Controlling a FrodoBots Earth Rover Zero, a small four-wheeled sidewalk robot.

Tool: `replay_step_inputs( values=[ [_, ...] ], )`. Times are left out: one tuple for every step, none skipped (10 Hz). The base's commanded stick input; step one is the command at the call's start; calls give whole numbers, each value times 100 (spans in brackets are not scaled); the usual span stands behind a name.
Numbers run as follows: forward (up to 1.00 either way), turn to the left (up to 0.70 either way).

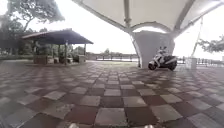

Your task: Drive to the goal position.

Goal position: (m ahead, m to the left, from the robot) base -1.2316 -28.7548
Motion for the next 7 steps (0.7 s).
replay_step_inputs(
  values=[
    [0,0],
    [12,0],
    [66,0],
    [70,-8],
    [70,-21],
    [70,-33],
    [70,-35]
  ],
)
